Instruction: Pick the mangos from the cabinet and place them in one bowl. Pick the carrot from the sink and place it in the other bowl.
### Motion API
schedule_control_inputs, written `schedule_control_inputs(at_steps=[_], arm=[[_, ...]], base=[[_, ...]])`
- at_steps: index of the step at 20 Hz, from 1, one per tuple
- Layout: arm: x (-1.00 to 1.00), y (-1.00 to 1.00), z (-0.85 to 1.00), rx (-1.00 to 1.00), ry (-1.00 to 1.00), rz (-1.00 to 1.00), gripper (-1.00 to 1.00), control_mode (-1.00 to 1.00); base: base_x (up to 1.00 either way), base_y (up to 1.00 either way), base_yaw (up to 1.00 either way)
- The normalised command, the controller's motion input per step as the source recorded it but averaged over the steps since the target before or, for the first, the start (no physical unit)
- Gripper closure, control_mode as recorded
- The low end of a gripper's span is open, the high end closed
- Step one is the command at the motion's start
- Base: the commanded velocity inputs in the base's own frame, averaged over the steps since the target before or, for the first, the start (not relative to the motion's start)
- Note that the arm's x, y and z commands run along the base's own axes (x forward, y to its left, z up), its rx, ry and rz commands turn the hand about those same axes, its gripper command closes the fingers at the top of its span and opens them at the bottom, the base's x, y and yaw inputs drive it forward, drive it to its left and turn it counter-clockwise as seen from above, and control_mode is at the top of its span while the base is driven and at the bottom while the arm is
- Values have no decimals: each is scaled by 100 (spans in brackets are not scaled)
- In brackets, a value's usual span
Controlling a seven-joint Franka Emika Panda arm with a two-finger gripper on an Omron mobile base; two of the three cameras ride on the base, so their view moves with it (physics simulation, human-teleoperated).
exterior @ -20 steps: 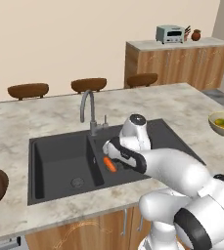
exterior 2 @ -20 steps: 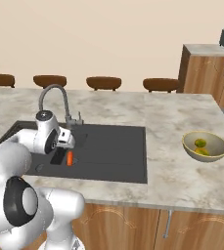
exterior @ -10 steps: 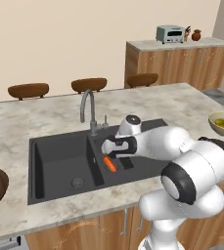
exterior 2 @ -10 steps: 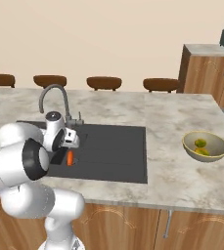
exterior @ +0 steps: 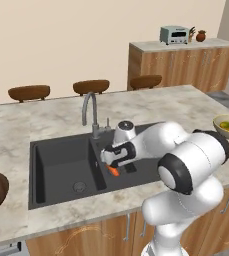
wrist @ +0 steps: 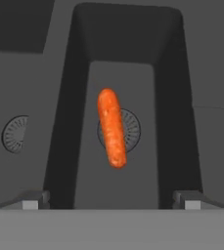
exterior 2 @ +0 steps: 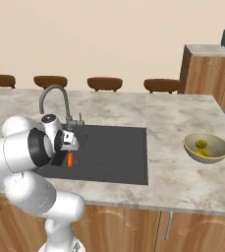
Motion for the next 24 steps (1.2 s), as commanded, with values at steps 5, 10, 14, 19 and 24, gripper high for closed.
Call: schedule_control_inputs(at_steps=[5, 10, 14, 19, 24], arm=[[35, 0, -16, 0, 3, 0, -100, -100], [47, 0, -7, 0, 5, 0, -100, -100], [29, 0, -20, 0, 7, 0, -100, -100], [24, 0, -42, 0, 7, 0, -100, -100], [22, 4, -49, 0, 3, 0, -100, -100]], base=[[0, 0, 0], [0, 0, 0], [0, 0, 0], [0, 0, 0], [0, 0, 0]])
